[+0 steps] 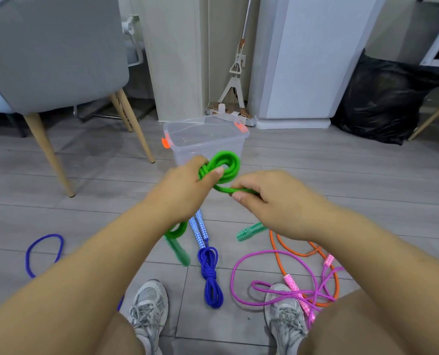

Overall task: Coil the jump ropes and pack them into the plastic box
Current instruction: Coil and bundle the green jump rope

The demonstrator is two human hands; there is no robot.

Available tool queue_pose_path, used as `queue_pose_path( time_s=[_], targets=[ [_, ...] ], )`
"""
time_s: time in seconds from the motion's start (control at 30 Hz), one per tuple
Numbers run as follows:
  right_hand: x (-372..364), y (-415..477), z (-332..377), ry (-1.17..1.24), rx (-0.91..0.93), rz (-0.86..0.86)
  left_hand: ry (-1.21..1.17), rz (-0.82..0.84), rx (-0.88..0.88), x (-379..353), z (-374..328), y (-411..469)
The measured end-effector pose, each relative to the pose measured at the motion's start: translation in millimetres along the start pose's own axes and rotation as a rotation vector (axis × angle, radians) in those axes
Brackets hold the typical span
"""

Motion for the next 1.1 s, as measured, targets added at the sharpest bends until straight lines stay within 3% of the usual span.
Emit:
queue_pose_path(
  time_s=[0.13,0.3,0.4,0.57,0.73,0.93,1.1],
  targets=[
    [18,4,3,0.012,0.128,-0.185,0.127,0.245,-0.085,-13,-7,-6],
    [20,13,-10,0.196,0.111,-0.181,0.255,0.452,-0.169,-34,-21,-20],
    [20,15,-22,0.408,0.066,-0.171,0.261,0.395,-0.226,-32,-29,-22],
    [17,13,-43,0.722,0.011,-0.160,-0.213,0.369,-0.281,-22,-37,-24],
    [9,9,-44,0.740,-0.050,-0.126,-0.702,0.292,-0.247,-14,-39,-23],
    [7,7,-24,0.596,-0.060,-0.107,-0.844,0.057,-0.133,-2,-30,-11],
    [10,5,-16,0.495,-0.087,-0.107,-0.818,0.001,-0.063,-7,-24,-6]
  ],
)
Point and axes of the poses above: each hand's wrist, its own y-axis towards the middle knuckle, its own x-axis out of the back of the hand, z = x × y, the point moved 7 cm from there along y, towards the middle knuckle, and after that the axes turned 6 degrees about z, right-handed, at the moved point
